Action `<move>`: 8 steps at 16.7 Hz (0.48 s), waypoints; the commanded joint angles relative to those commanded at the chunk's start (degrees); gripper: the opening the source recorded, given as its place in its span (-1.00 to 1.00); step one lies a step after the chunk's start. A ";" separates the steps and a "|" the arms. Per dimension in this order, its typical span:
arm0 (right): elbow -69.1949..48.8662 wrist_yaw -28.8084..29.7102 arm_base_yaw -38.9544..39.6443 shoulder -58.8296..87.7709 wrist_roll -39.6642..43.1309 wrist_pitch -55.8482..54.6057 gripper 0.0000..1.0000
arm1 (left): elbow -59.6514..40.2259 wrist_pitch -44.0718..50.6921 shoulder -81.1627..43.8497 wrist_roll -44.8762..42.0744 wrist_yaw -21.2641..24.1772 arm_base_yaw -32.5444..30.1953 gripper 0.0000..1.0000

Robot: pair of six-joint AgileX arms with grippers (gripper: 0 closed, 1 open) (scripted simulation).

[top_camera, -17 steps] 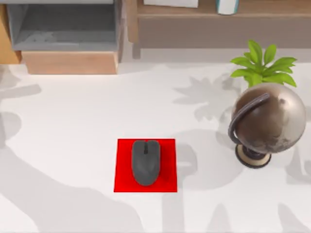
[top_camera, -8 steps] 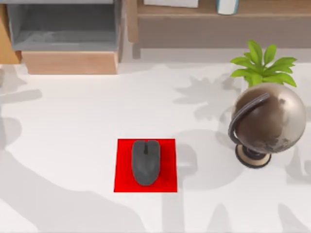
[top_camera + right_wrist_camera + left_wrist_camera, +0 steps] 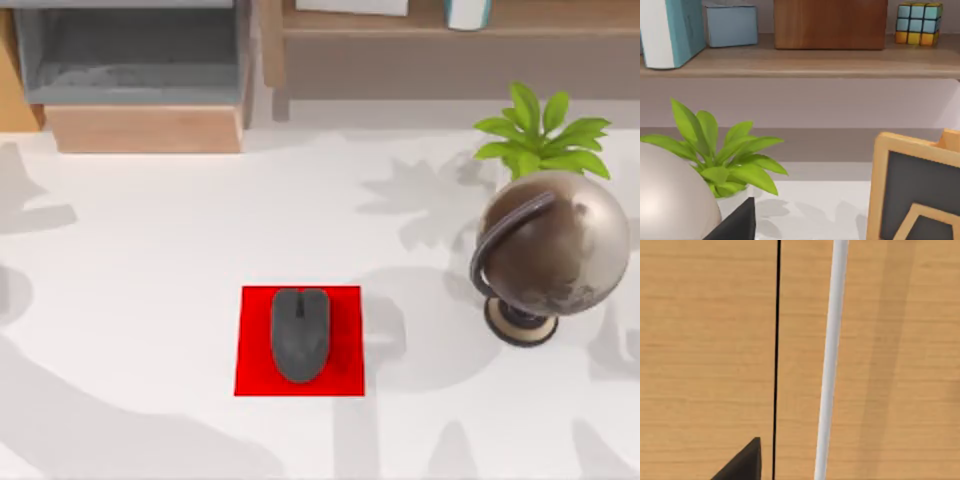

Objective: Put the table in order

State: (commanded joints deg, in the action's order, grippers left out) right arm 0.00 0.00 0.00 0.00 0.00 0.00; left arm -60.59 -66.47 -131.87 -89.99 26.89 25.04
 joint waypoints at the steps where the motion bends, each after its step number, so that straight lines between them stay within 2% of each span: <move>1: 0.00 0.00 0.00 0.00 0.00 0.00 1.00 | 0.00 0.00 0.00 0.00 0.00 0.00 1.00; 5: 0.00 0.00 0.00 0.00 0.00 0.00 1.00 | 1.55 -0.36 4.74 3.47 -3.49 -4.48 1.00; 8: 0.00 0.00 0.00 0.00 0.00 0.00 1.00 | 3.83 0.12 10.82 9.83 -9.10 -13.08 1.00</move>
State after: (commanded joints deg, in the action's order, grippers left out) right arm 0.00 0.00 0.00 0.00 0.00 0.00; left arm -56.76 -66.35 -121.05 -80.16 17.79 11.96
